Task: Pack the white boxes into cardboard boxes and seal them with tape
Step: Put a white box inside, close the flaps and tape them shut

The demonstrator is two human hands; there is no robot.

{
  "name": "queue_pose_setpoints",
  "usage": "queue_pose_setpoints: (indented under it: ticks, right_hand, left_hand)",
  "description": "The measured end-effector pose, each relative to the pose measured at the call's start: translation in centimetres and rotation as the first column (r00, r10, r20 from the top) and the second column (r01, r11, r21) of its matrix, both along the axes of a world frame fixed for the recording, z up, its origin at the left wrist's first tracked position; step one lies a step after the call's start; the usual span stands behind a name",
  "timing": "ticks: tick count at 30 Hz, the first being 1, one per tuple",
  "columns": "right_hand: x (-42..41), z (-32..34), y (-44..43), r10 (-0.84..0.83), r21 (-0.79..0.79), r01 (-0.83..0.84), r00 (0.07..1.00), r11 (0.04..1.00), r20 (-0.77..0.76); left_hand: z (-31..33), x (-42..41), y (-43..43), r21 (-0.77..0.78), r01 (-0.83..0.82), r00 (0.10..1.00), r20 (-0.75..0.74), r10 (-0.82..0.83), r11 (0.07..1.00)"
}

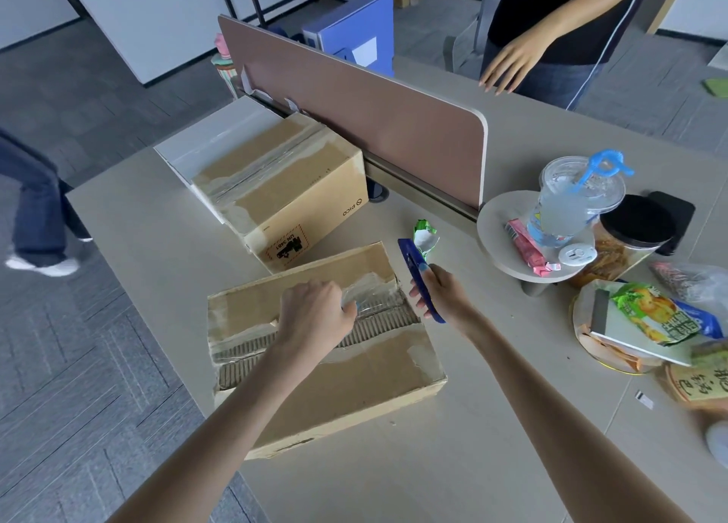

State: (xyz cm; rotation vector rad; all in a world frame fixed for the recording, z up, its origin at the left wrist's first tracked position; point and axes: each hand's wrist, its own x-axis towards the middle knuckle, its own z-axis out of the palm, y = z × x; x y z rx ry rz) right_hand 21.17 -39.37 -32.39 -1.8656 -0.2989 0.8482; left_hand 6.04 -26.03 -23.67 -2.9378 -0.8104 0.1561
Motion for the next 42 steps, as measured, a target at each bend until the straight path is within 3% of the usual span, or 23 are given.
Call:
queue_pose_setpoints:
  ticks: [4, 7, 10, 12, 18, 22, 28, 30, 32, 33, 35, 36, 37, 39, 40, 42]
  right_hand:
    - [-0.4, 1.6, -0.4, 0.065, -0.038, -0.057, 0.965, 0.998, 0.253]
    - [-1.6, 3.2, 0.1, 0.093, 0.015, -0.1, 0.965, 0.995, 0.246]
    - [-3.2, 4.0, 1.2, 0.091, 0.09, -0.104, 0.987, 0.99, 0.133]
    - [-4.2, 4.0, 2.2, 0.1, 0.092, -0.109, 0.99, 0.99, 0.098]
    - [-6.5, 3.4, 5.1, 0.129, 0.053, -0.133, 0.988, 0.99, 0.08]
    - [-7.2, 3.1, 5.5, 0.128, -0.038, -0.124, 0.985, 0.992, 0.117]
    - [-7.8, 3.1, 5.1, 0.229, -0.21, -0.172, 0.929, 0.963, 0.292]
    - [-7.9, 2.9, 5.2, 0.235, -0.221, -0.169, 0.919, 0.96, 0.317]
    - [-8.1, 2.7, 5.3, 0.235, -0.214, -0.17, 0.913, 0.962, 0.333]
    - [-8.1, 2.8, 5.3, 0.237, -0.213, -0.172, 0.913, 0.962, 0.331]
    - [-8.3, 3.2, 5.3, 0.237, -0.213, -0.172, 0.913, 0.962, 0.333]
    - [-8.4, 3.1, 5.3, 0.239, -0.213, -0.173, 0.909, 0.962, 0.341]
    - [-8.4, 3.2, 5.3, 0.242, -0.219, -0.174, 0.908, 0.96, 0.342]
    - [-8.4, 3.1, 5.3, 0.243, -0.226, -0.17, 0.905, 0.959, 0.35]
    - [-8.4, 3.0, 5.4, 0.242, -0.228, -0.167, 0.902, 0.959, 0.358]
    - [-8.6, 3.0, 5.5, 0.235, -0.232, -0.156, 0.901, 0.96, 0.366]
  left_hand:
    - [0.4, -0.8, 0.4, -0.034, -0.002, 0.995, 0.103, 0.005, 0.999]
    - [0.5, -2.2, 2.3, -0.284, -0.013, 0.973, 0.217, 0.077, 0.959]
    - [0.6, -4.0, 4.5, -0.675, 0.088, 0.966, 0.238, 0.104, 0.733]
    - [0.7, -4.8, 5.4, -0.816, 0.12, 0.968, 0.222, 0.114, 0.566]
    - [0.2, -5.6, 5.4, -0.938, 0.057, 0.973, 0.129, 0.192, 0.342]
    - [-0.4, -5.7, 5.9, -0.946, 0.121, 0.96, 0.188, 0.207, 0.299]
    - [-0.2, -5.3, 5.7, -0.894, 0.138, 0.945, 0.247, 0.213, 0.425]
    - [0.3, -5.6, 6.4, -0.782, 0.109, 0.954, 0.256, 0.157, 0.614]
    - [1.2, -6.7, 7.2, -0.488, 0.076, 0.97, 0.237, 0.048, 0.869]
    - [1.5, -7.5, 7.5, -0.355, 0.065, 0.975, 0.223, 0.017, 0.932]
    - [1.5, -8.9, 7.9, -0.293, 0.051, 0.971, 0.237, 0.021, 0.955]
    - [1.1, -9.6, 8.3, -0.395, 0.058, 0.961, 0.27, 0.055, 0.917]
    - [0.9, -10.3, 8.8, -0.586, 0.063, 0.943, 0.3, 0.143, 0.808]
    - [0.8, -11.3, 9.8, -0.884, 0.133, 0.903, 0.294, 0.313, 0.448]
    - [0.8, -11.9, 10.1, -0.917, 0.153, 0.897, 0.285, 0.337, 0.368]
    - [0.6, -12.9, 10.4, -0.917, 0.158, 0.901, 0.285, 0.327, 0.366]
